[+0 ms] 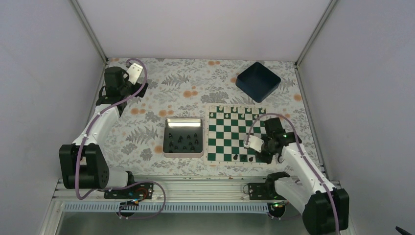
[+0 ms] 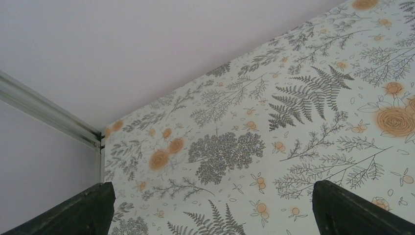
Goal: Set up the chess pieces on the board
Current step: Place the chess piece on the chessboard.
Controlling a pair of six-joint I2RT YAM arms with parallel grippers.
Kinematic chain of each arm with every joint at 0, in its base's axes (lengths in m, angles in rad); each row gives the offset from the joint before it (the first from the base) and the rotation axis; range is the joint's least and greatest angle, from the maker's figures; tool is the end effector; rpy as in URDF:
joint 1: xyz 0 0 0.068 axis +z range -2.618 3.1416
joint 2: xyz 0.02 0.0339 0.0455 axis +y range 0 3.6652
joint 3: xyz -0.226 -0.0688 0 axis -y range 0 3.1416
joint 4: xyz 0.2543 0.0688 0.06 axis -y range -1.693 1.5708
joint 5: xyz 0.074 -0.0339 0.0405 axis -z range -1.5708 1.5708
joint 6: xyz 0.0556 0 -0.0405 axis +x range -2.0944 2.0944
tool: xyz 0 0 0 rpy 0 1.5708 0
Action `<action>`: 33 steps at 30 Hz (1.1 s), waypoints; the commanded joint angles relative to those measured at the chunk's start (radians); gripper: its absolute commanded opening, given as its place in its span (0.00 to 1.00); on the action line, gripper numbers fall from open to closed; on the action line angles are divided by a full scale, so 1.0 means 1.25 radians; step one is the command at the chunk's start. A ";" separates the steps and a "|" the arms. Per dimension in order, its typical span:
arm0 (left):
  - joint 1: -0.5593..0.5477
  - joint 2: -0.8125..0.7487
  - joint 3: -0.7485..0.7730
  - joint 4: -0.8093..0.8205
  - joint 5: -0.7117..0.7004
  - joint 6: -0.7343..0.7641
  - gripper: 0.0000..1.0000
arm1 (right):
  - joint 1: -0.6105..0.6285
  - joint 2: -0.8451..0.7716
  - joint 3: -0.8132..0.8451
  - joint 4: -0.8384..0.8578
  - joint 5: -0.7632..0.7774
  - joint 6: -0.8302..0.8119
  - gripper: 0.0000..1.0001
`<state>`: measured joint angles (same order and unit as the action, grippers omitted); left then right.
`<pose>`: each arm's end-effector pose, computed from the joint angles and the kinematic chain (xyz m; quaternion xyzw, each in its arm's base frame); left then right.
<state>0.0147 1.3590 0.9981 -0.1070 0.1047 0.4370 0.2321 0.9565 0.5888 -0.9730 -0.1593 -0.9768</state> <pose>0.3470 -0.0007 0.2425 0.2051 0.8260 0.0737 0.5199 0.1712 0.0495 0.1373 -0.5703 0.8096 0.0320 0.1353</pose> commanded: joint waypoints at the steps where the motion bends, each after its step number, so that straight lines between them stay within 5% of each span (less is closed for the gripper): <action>1: -0.004 -0.009 0.010 0.006 -0.010 0.000 1.00 | -0.078 -0.035 -0.058 0.008 -0.005 -0.090 0.08; 9: -0.003 -0.006 0.010 0.004 -0.011 0.001 1.00 | -0.151 -0.012 -0.092 0.042 -0.039 -0.130 0.08; 33: -0.003 0.002 0.013 -0.003 -0.008 0.004 1.00 | -0.156 0.017 -0.085 0.045 -0.051 -0.131 0.15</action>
<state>0.0147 1.3590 0.9981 -0.1078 0.0956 0.4374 0.0490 0.9775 0.4812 -0.9131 -0.2161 -1.1191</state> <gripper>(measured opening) 0.999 0.130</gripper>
